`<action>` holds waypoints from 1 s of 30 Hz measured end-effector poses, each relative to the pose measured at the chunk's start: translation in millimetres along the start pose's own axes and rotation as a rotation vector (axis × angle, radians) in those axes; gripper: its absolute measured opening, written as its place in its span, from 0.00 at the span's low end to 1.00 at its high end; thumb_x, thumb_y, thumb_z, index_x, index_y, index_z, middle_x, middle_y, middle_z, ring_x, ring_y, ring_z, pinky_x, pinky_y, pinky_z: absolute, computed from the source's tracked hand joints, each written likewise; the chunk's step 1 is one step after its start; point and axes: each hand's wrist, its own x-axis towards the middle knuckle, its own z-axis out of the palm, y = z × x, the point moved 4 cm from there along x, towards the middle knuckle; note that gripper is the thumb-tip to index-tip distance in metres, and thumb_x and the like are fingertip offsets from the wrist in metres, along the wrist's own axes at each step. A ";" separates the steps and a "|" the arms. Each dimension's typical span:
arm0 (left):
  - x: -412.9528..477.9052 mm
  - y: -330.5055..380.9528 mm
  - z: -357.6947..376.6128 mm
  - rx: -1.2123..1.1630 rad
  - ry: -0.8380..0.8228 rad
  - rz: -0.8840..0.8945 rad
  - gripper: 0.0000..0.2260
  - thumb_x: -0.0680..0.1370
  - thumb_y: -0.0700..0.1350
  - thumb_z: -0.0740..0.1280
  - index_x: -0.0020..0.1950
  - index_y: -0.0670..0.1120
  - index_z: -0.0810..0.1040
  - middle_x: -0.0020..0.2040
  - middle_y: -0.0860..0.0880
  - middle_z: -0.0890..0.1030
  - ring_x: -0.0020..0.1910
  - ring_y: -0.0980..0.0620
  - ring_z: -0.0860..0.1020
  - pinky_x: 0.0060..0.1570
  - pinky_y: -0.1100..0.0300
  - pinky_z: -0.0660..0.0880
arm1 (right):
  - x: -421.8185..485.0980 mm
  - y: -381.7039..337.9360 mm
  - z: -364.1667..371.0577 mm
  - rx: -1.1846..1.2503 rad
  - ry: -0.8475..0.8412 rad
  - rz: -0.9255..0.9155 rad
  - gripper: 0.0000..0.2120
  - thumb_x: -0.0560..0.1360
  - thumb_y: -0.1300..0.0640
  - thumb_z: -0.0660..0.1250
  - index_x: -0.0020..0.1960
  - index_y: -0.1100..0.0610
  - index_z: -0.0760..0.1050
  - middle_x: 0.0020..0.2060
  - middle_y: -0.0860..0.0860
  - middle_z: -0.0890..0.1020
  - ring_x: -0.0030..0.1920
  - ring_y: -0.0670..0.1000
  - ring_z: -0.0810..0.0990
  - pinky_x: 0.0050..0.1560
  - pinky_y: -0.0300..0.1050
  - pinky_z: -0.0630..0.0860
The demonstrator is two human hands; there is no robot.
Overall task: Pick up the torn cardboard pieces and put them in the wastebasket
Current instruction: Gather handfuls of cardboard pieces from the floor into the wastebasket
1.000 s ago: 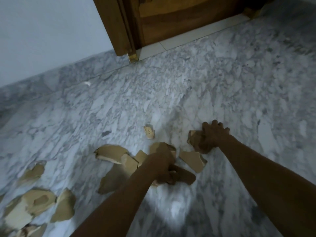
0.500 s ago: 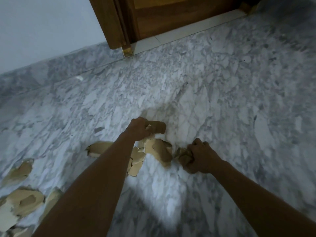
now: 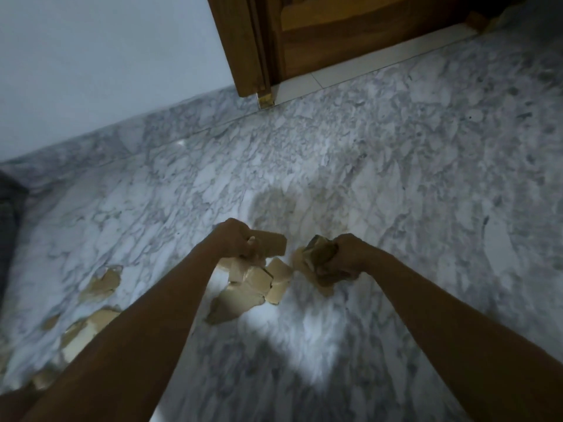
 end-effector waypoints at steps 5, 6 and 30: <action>-29.1 -37.5 36.7 0.192 -0.238 0.018 0.21 0.68 0.47 0.79 0.60 0.49 0.81 0.54 0.53 0.80 0.53 0.53 0.77 0.52 0.61 0.72 | 20.0 -15.1 67.5 -0.334 0.161 0.119 0.36 0.66 0.38 0.73 0.69 0.49 0.67 0.70 0.55 0.58 0.67 0.62 0.61 0.64 0.62 0.71; -30.8 -46.3 46.3 0.207 -0.246 0.002 0.21 0.69 0.47 0.78 0.61 0.47 0.81 0.56 0.51 0.81 0.54 0.51 0.78 0.50 0.61 0.71 | 18.1 -15.3 72.2 -0.359 0.220 0.124 0.35 0.68 0.39 0.73 0.69 0.50 0.65 0.69 0.55 0.59 0.66 0.62 0.62 0.63 0.62 0.71; -54.8 -114.1 107.5 0.014 0.096 -0.162 0.17 0.73 0.59 0.67 0.54 0.49 0.73 0.51 0.48 0.79 0.48 0.48 0.77 0.41 0.56 0.72 | 36.6 -119.4 132.6 -0.426 0.097 -0.243 0.27 0.71 0.46 0.68 0.69 0.46 0.68 0.60 0.49 0.78 0.63 0.58 0.74 0.65 0.60 0.67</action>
